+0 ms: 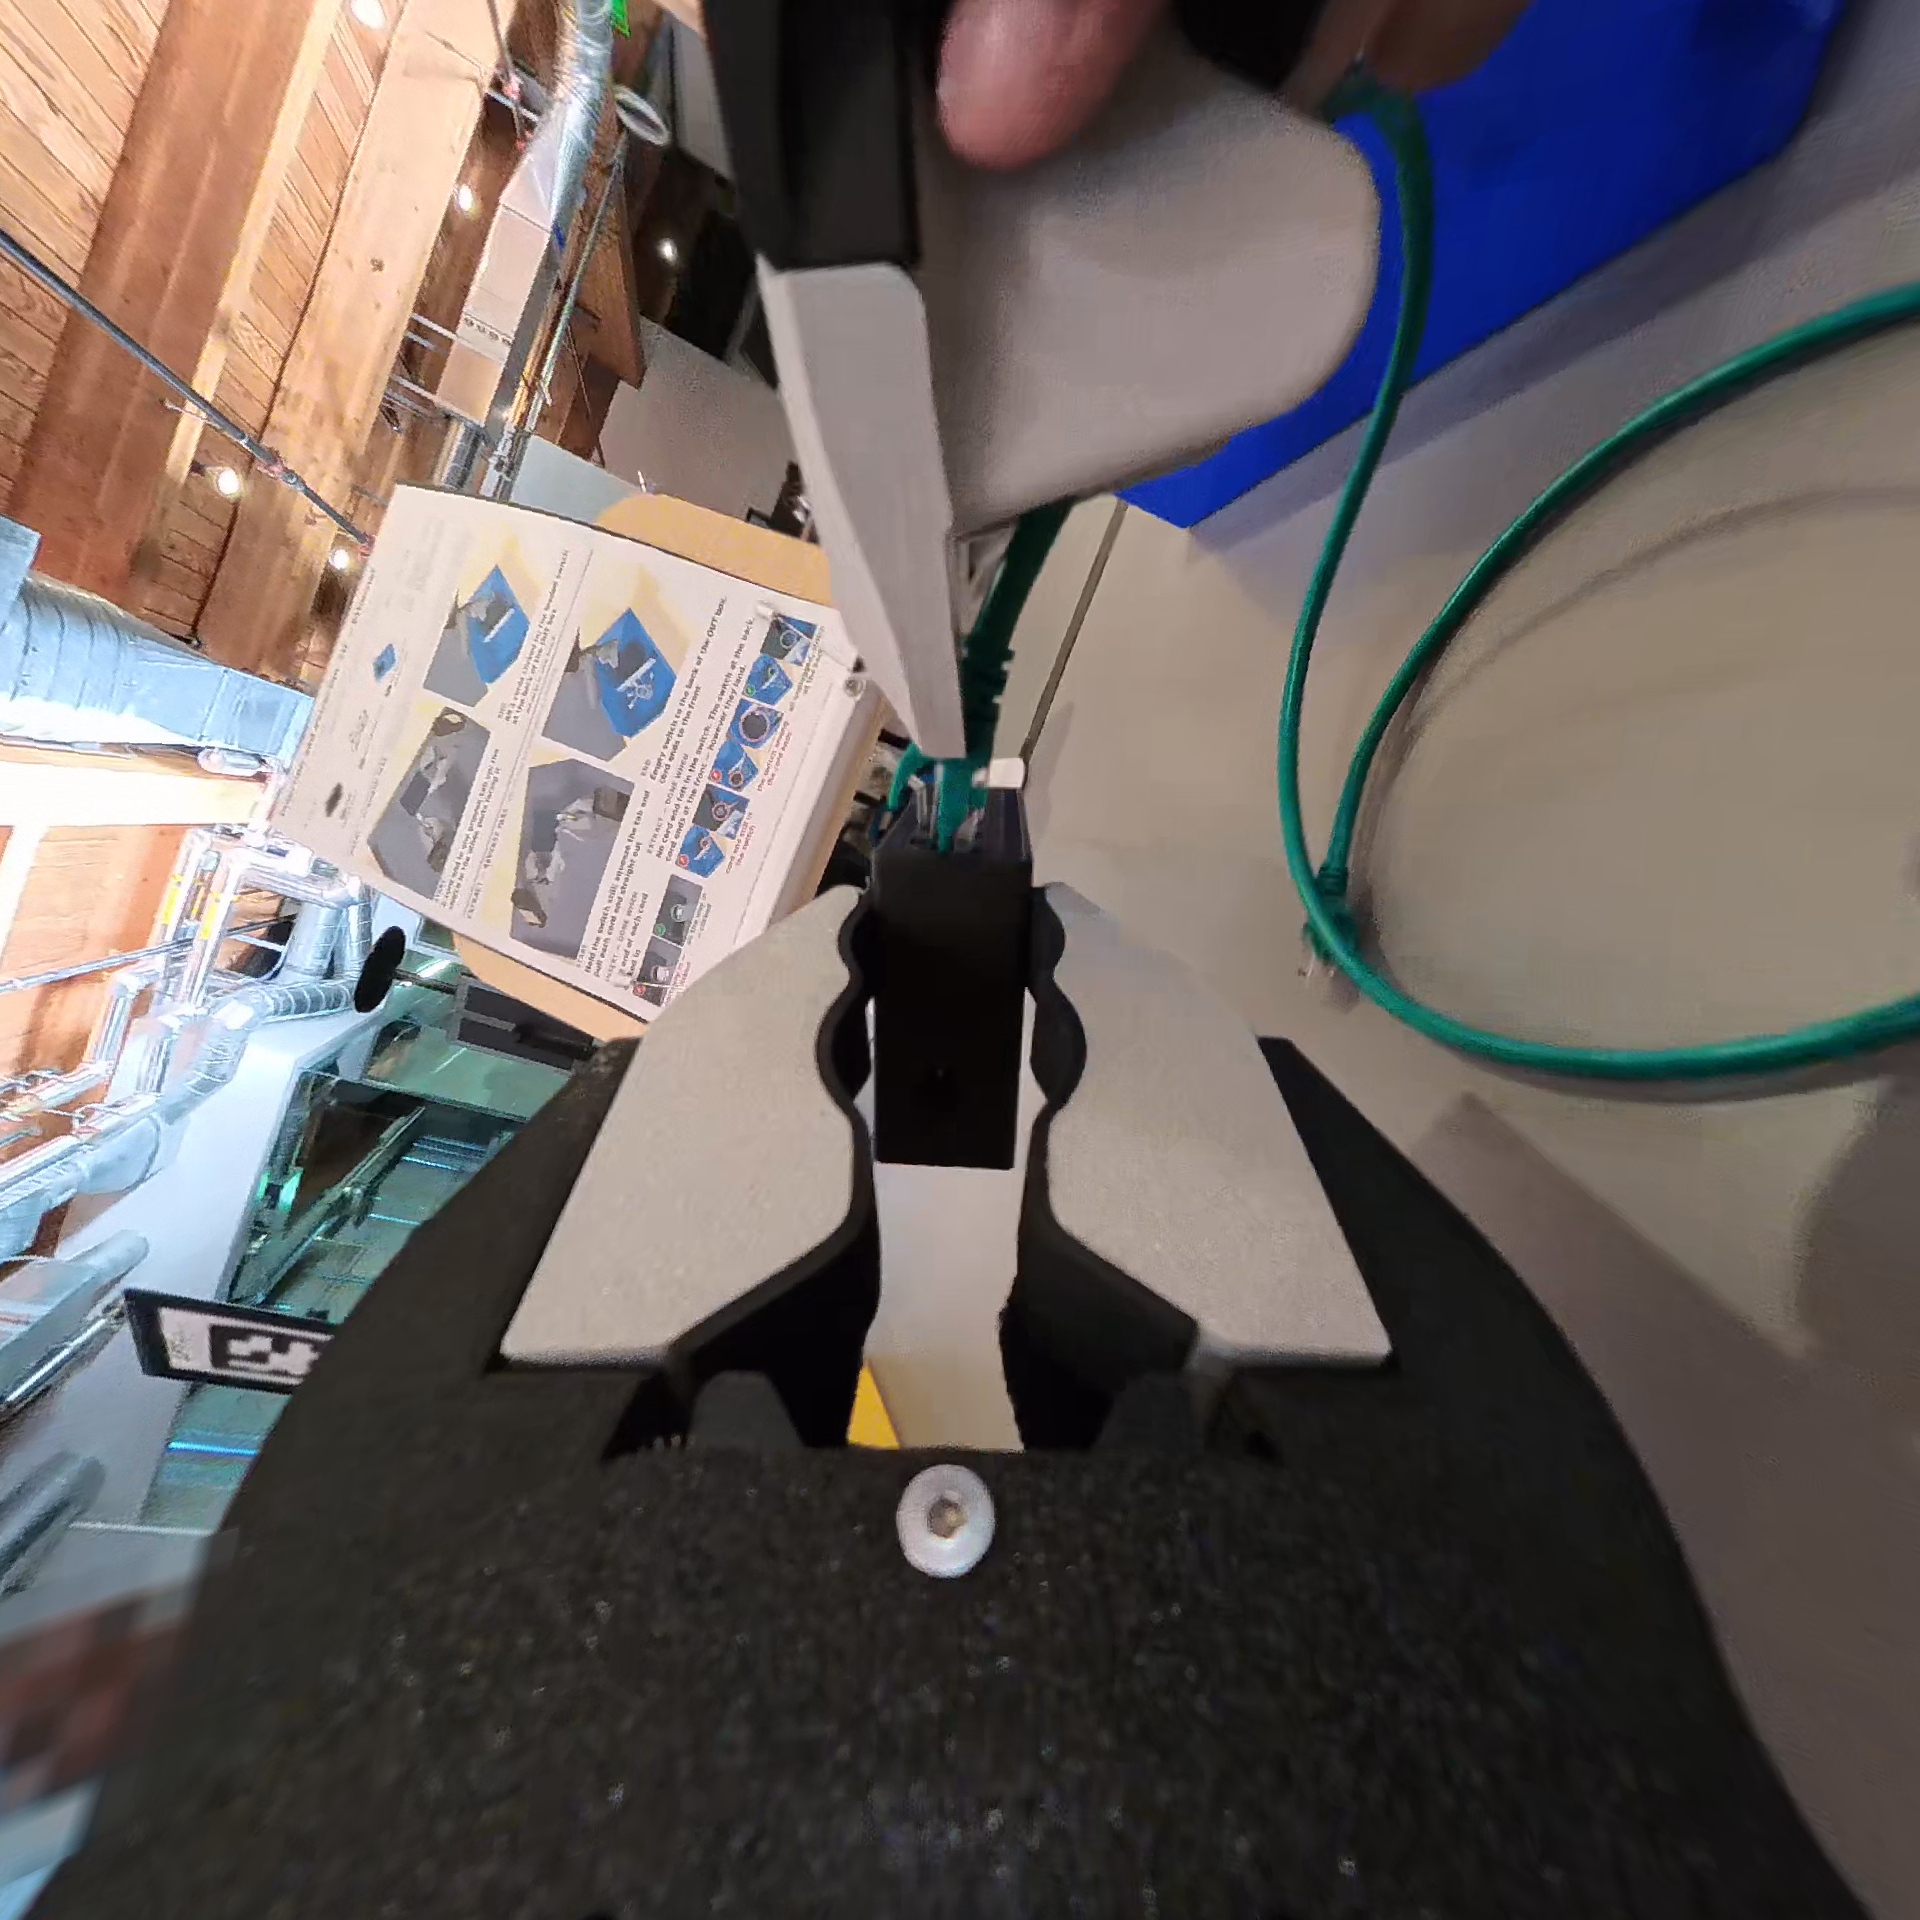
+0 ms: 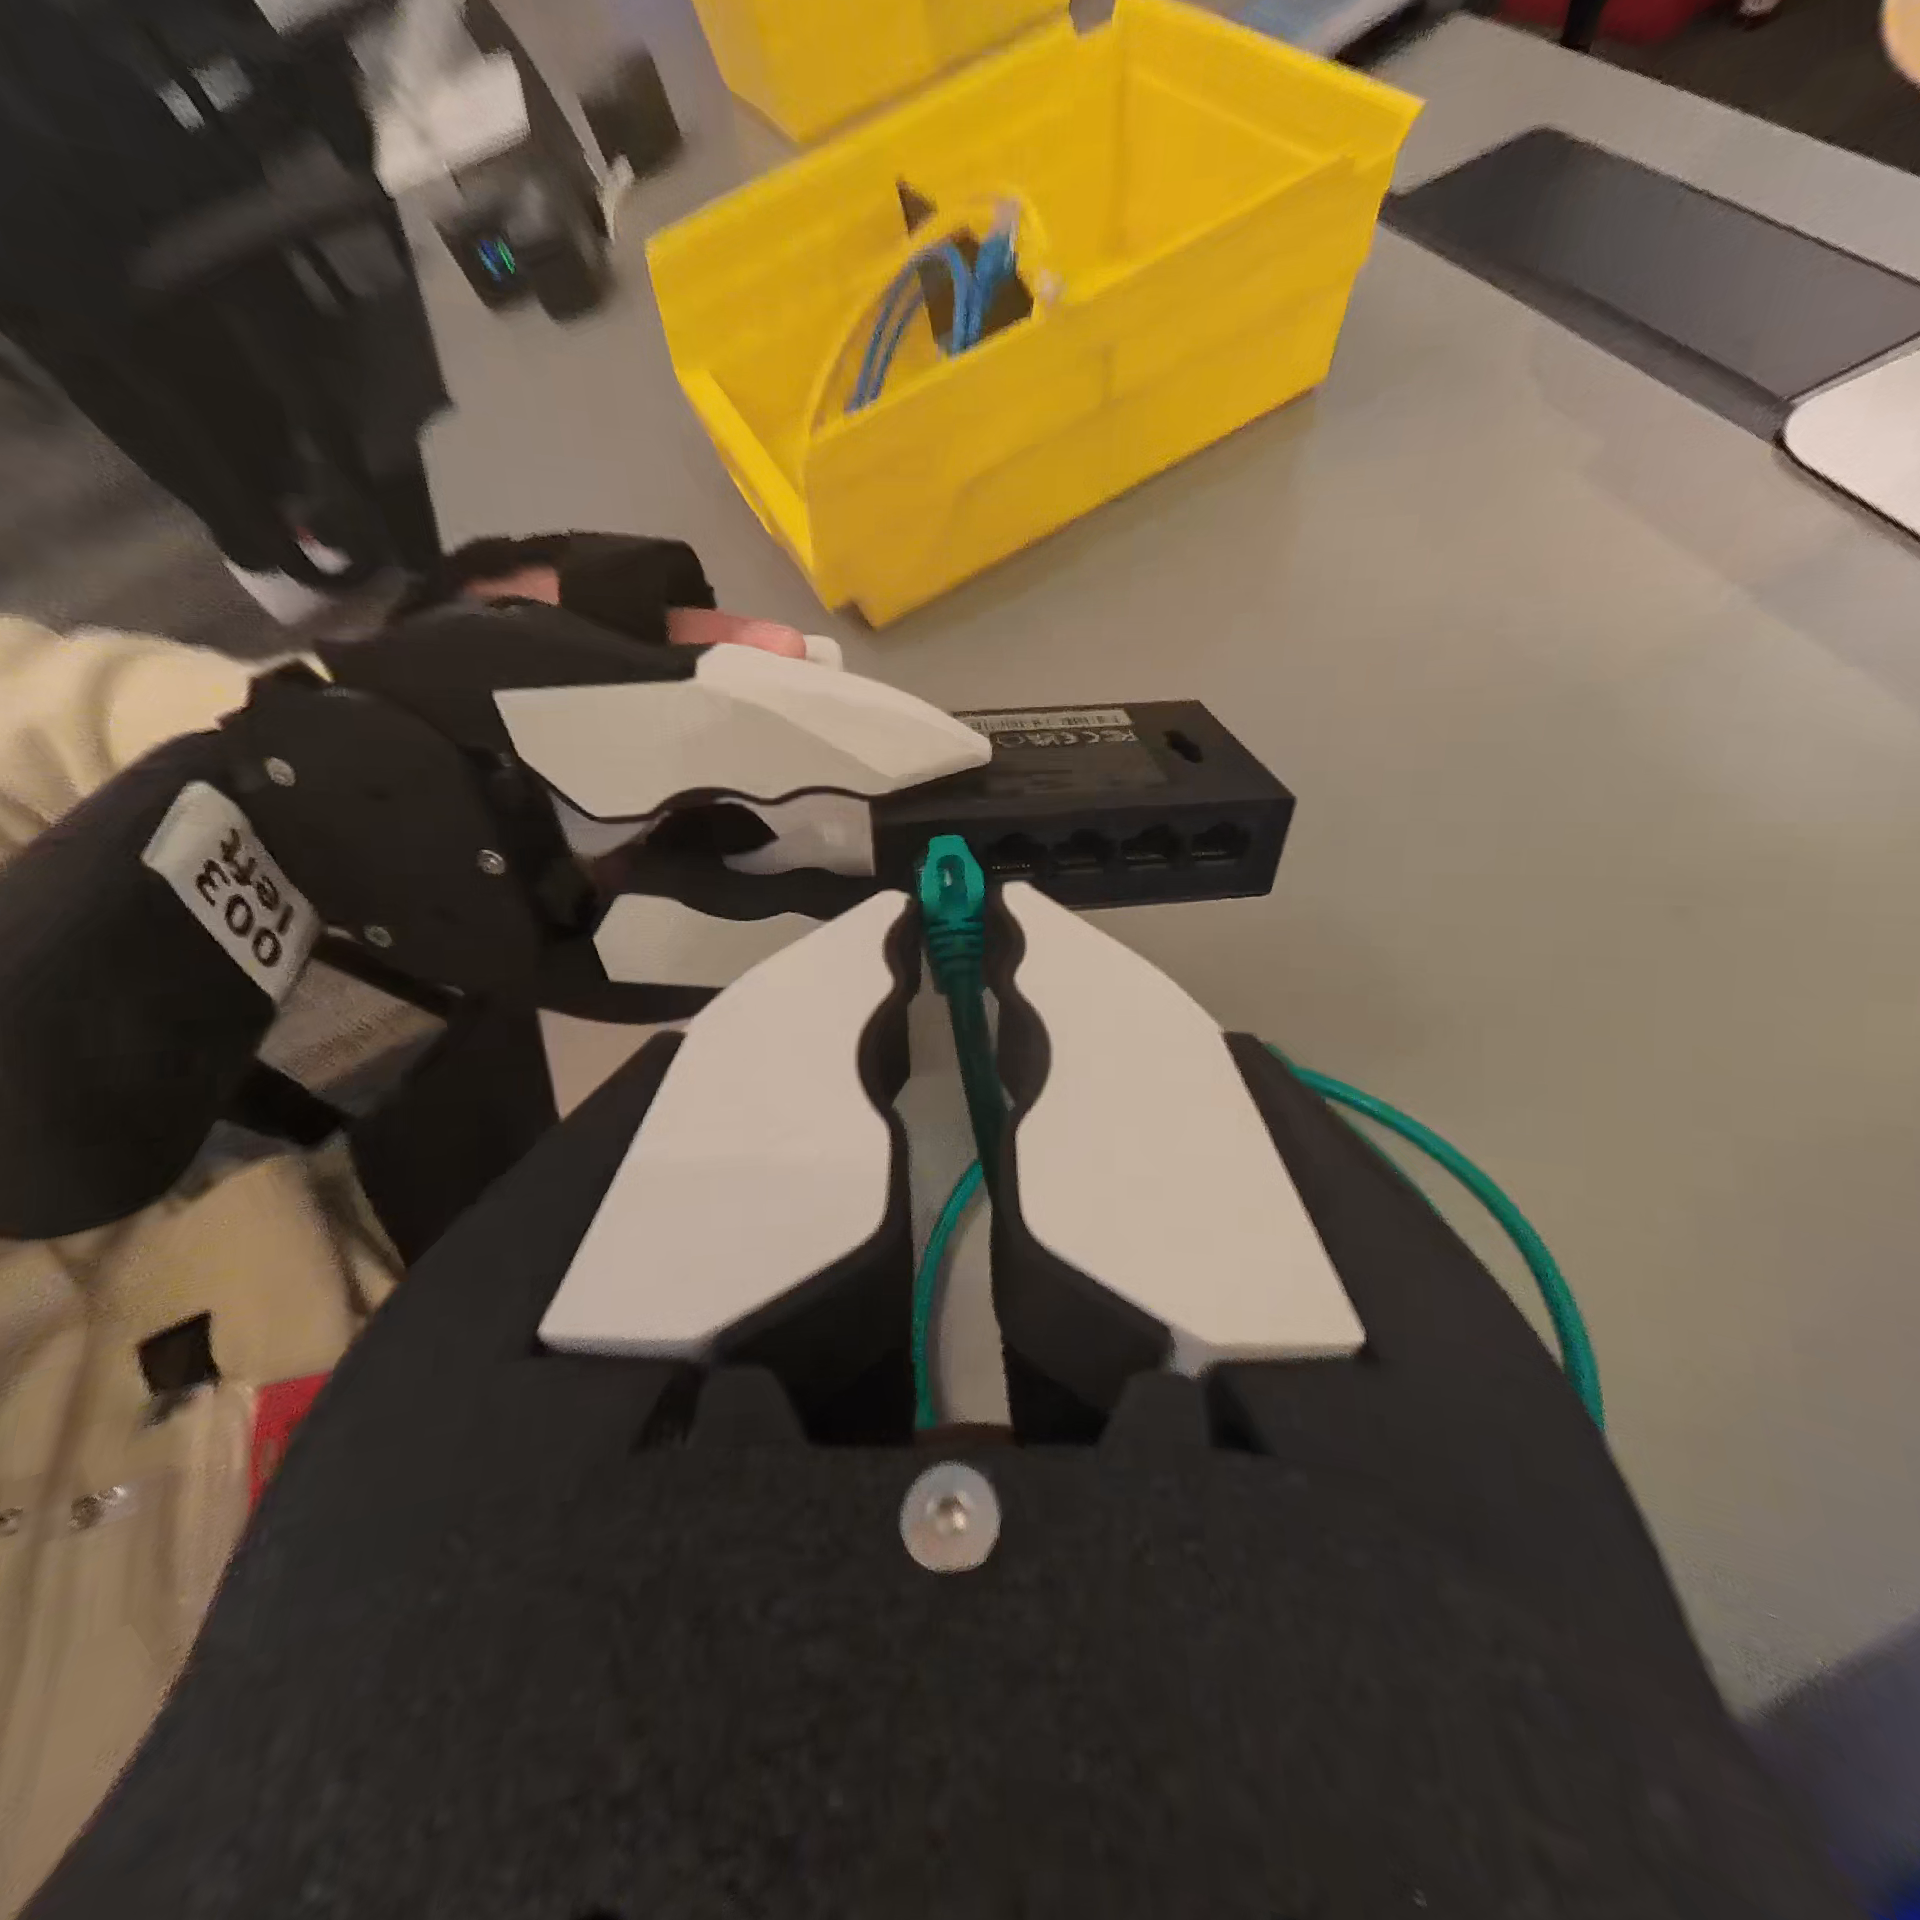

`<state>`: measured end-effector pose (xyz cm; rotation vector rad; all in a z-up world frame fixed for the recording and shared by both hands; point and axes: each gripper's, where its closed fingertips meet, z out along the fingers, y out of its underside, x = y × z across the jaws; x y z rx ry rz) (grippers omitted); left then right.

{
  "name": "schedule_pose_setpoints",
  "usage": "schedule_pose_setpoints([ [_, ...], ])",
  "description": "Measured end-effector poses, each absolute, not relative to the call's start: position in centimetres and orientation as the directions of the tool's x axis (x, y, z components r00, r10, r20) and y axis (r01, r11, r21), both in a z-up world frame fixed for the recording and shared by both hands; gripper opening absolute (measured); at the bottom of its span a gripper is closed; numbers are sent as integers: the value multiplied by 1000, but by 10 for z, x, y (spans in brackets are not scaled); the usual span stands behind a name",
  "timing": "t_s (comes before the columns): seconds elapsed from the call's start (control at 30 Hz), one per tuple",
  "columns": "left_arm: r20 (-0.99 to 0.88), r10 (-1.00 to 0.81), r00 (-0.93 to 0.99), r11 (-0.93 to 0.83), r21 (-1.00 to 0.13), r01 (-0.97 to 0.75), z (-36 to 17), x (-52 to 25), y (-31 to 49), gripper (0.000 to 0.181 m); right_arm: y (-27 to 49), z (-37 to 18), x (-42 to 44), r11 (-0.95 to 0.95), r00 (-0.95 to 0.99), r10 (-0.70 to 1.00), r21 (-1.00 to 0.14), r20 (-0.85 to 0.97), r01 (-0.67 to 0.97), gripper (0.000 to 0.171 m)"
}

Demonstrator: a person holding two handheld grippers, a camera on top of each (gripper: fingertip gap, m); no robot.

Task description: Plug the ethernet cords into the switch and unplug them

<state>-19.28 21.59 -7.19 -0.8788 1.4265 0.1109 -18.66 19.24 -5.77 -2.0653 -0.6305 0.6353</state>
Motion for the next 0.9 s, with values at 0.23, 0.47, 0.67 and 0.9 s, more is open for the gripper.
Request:
schedule_pose_setpoints([
  [0.23,-880,-443,173,675,-454,-582,-85,-191,220,27,183,-62,-176,-461,820,558,-869,-127,179,38],
  [0.47,-819,-526,229,598,-548,-585,-83,-196,231,27,119,-42,-187,-321,689,710,-938,-146,132,36],
  [0.67,-829,-518,211,610,-531,-589,-86,-194,227,27,106,-16,-192,-77,778,627,-997,-30,23,43],
  [0.9,-837,-509,202,661,-530,-531,-75,-194,213,27,124,14,-118,-125,830,355,-858,430,498,47],
])
